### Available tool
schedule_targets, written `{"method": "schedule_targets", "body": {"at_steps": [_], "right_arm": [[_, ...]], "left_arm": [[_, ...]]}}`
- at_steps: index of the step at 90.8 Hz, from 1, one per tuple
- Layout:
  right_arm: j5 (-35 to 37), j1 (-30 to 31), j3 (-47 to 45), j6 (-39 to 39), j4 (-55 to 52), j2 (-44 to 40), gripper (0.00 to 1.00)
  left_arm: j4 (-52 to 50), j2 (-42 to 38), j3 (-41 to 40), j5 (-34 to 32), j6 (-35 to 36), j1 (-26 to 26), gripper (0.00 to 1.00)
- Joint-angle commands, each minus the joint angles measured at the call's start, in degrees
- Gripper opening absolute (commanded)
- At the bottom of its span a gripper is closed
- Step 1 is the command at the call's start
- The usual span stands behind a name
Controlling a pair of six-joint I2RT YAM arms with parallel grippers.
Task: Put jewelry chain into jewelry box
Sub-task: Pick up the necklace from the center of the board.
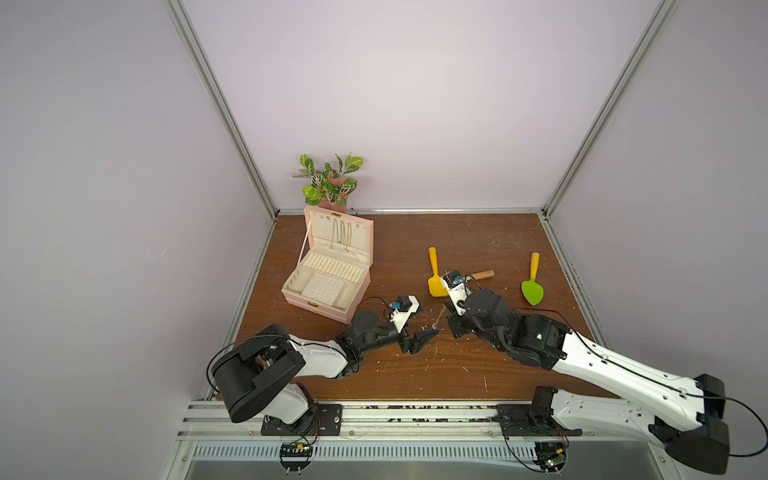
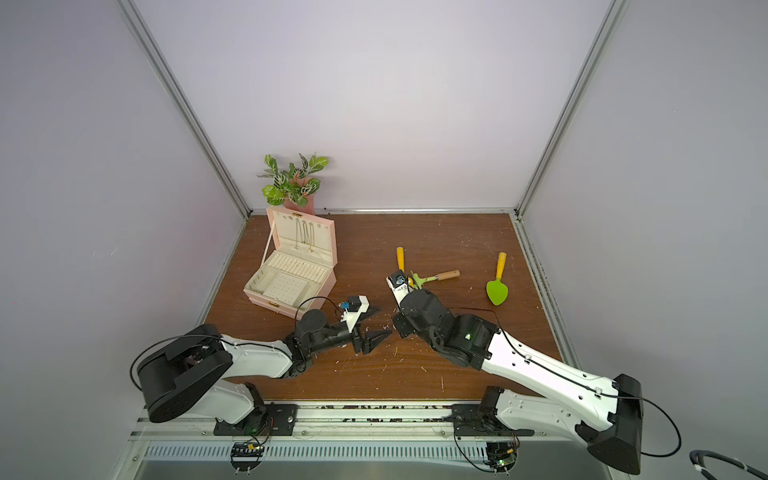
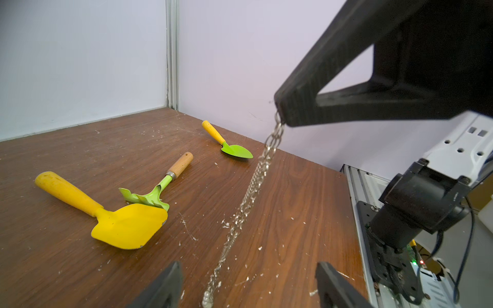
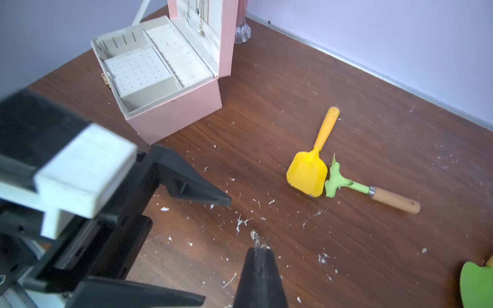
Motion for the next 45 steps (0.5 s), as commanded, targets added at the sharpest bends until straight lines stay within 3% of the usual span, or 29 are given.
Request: {"method": "schedule_targets", "body": {"at_steps": [1, 45], "right_arm": [[2.4, 0.3, 2.5, -3.9, 5.2, -1.5, 0.00], [3.8, 0.3, 6.7, -8.8, 12.3, -1.9, 0.00]], "left_arm": [[4.3, 1.1, 1.3, -2.6, -0.7, -0.6, 0.82], [7.1, 8.6, 3.3, -0.8, 2.1, -0.6, 0.88]]}}
